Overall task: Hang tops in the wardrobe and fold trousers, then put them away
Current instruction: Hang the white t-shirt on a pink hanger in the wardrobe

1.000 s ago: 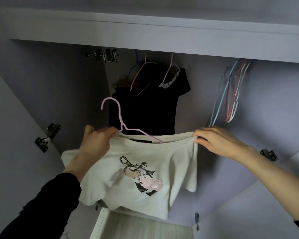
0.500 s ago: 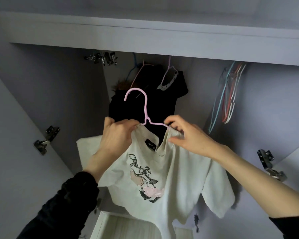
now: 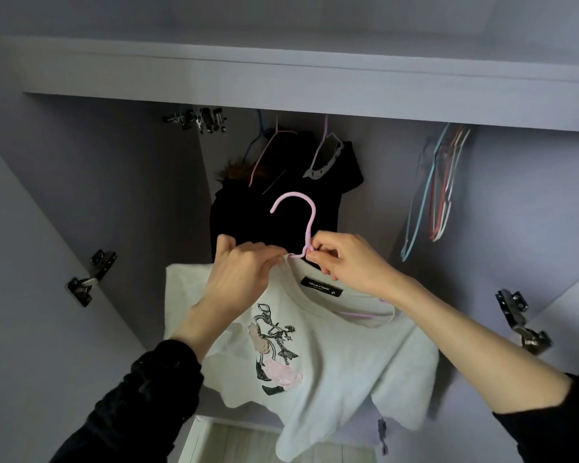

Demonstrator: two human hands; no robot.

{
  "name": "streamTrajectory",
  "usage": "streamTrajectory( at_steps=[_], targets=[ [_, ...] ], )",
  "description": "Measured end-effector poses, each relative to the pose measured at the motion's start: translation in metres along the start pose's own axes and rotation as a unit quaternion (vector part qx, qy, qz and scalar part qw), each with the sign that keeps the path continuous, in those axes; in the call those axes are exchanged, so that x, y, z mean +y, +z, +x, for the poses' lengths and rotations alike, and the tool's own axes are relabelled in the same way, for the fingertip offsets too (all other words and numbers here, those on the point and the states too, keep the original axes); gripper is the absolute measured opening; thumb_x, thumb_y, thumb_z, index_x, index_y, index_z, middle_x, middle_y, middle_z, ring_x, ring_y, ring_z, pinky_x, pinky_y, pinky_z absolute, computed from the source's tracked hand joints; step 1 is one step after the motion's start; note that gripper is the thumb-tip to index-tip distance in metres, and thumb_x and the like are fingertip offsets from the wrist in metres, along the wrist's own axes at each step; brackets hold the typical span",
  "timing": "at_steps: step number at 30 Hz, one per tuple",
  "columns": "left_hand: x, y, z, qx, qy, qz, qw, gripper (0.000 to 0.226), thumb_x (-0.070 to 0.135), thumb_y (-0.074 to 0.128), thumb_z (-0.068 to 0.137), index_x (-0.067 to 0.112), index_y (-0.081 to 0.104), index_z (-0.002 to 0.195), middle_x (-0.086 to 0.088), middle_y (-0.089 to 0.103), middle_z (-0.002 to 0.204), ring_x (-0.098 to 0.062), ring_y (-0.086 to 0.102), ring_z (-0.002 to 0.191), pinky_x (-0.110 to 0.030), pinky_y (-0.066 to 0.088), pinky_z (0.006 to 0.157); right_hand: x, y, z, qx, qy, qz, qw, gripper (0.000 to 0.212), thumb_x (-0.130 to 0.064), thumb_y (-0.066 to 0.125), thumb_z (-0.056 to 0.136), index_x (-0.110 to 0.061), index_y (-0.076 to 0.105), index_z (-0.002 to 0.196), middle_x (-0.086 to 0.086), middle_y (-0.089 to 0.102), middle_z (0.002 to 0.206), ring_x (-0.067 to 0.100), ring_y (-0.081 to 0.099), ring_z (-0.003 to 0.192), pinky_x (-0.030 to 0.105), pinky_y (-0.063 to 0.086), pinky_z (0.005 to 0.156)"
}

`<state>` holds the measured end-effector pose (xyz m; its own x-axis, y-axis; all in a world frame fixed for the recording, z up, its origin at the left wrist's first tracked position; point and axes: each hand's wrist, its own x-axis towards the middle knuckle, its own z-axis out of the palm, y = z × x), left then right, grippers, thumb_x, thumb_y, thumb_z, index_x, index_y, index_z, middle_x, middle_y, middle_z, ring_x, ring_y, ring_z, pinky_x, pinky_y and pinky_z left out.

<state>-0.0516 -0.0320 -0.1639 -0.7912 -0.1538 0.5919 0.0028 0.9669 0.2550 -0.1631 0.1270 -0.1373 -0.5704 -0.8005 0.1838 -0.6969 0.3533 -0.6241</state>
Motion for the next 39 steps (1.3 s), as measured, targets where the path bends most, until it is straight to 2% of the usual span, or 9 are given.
streamTrajectory(
  at_steps=[10, 16, 22, 25, 28, 31, 33, 35, 39],
  targets=[
    [-0.029, -0.003, -0.020, 0.000, 0.016, 0.104, 0.994, 0.015, 0.006, 0.065, 0.079, 0.015, 0.073, 0.089, 0.003, 0.064, 0.066, -0.020, 0.059, 0.056, -0.033, 0.021, 0.067, 0.004, -0.007, 0.002, -0.011, -0.010, -0.043, 0.999, 0.026, -0.030, 0.055, 0.093, -0.036, 0.050, 0.069, -0.016, 0.055, 0.053, 0.003, 0.048, 0.050, 0.026, 0.040, 0.058],
    [-0.046, 0.003, -0.034, 0.001, 0.031, 0.156, 0.987, 0.036, -0.010, 0.078, 0.062, 0.012, 0.073, 0.090, 0.000, 0.066, 0.073, -0.022, 0.062, 0.062, -0.031, 0.030, 0.071, 0.015, -0.017, -0.007, -0.027, -0.006, -0.099, 0.995, 0.034, -0.029, 0.053, 0.095, -0.038, 0.044, 0.064, -0.016, 0.056, 0.058, -0.004, 0.050, 0.051, 0.012, 0.035, 0.054],
    [-0.052, 0.011, -0.046, 0.034, 0.064, 0.172, 0.982, 0.034, 0.002, 0.050, 0.081, 0.009, 0.067, 0.110, -0.005, 0.066, 0.089, -0.027, 0.059, 0.077, -0.032, 0.034, 0.070, 0.027, -0.008, -0.010, 0.039, -0.007, -0.040, 0.998, 0.016, -0.023, 0.050, 0.095, -0.015, 0.057, 0.083, 0.001, 0.056, 0.065, 0.015, 0.048, 0.057, 0.032, 0.039, 0.058],
    [-0.055, 0.014, -0.057, 0.023, 0.070, 0.184, 0.980, 0.036, 0.022, 0.043, 0.091, 0.009, 0.066, 0.116, -0.007, 0.065, 0.097, -0.029, 0.059, 0.088, -0.034, 0.033, 0.071, 0.033, -0.003, -0.014, 0.113, -0.031, -0.013, 0.993, 0.011, -0.014, 0.052, 0.095, -0.007, 0.059, 0.091, 0.001, 0.050, 0.068, 0.006, 0.043, 0.058, 0.023, 0.033, 0.058],
    [-0.056, 0.020, -0.067, -0.002, 0.063, 0.204, 0.977, 0.034, 0.028, 0.041, 0.093, 0.010, 0.067, 0.107, -0.006, 0.062, 0.083, -0.028, 0.058, 0.069, -0.036, 0.035, 0.063, 0.038, 0.000, -0.015, 0.134, -0.041, -0.032, 0.990, 0.010, -0.011, 0.052, 0.094, -0.004, 0.059, 0.092, -0.009, 0.048, 0.071, 0.002, 0.046, 0.063, 0.021, 0.035, 0.062],
    [-0.053, 0.027, -0.072, -0.007, 0.036, 0.212, 0.977, 0.031, 0.028, 0.044, 0.092, 0.010, 0.068, 0.099, -0.007, 0.057, 0.075, -0.027, 0.052, 0.062, -0.037, 0.040, 0.055, 0.044, 0.003, -0.017, 0.128, -0.059, -0.083, 0.986, 0.011, -0.012, 0.052, 0.095, -0.004, 0.060, 0.095, -0.002, 0.056, 0.083, 0.021, 0.053, 0.070, 0.040, 0.044, 0.065],
    [-0.055, 0.029, -0.074, -0.021, 0.031, 0.229, 0.973, 0.017, 0.018, 0.058, 0.087, 0.011, 0.068, 0.099, -0.007, 0.055, 0.075, -0.026, 0.051, 0.062, -0.037, 0.039, 0.056, 0.048, 0.002, -0.019, 0.141, -0.068, -0.128, 0.979, 0.013, -0.012, 0.052, 0.095, -0.003, 0.061, 0.096, 0.006, 0.059, 0.088, 0.029, 0.056, 0.071, 0.040, 0.046, 0.060],
    [-0.061, 0.028, -0.074, -0.031, 0.008, 0.229, 0.973, 0.022, 0.002, 0.069, 0.075, 0.011, 0.068, 0.095, -0.007, 0.055, 0.074, -0.028, 0.051, 0.062, -0.037, 0.040, 0.056, 0.051, 0.000, -0.021, 0.167, -0.086, -0.172, 0.967, 0.018, -0.014, 0.051, 0.095, -0.001, 0.062, 0.093, 0.010, 0.061, 0.086, 0.032, 0.058, 0.069, 0.037, 0.045, 0.055],
    [-0.069, 0.024, -0.074, -0.039, -0.006, 0.198, 0.979, 0.020, 0.005, 0.047, 0.075, 0.008, 0.066, 0.080, -0.007, 0.059, 0.068, -0.029, 0.055, 0.057, -0.034, 0.046, 0.054, 0.052, 0.001, -0.026, 0.219, -0.128, -0.241, 0.937, 0.030, -0.020, 0.043, 0.091, 0.000, 0.063, 0.081, 0.011, 0.060, 0.074, 0.031, 0.057, 0.063, 0.033, 0.046, 0.052]
  ],
)
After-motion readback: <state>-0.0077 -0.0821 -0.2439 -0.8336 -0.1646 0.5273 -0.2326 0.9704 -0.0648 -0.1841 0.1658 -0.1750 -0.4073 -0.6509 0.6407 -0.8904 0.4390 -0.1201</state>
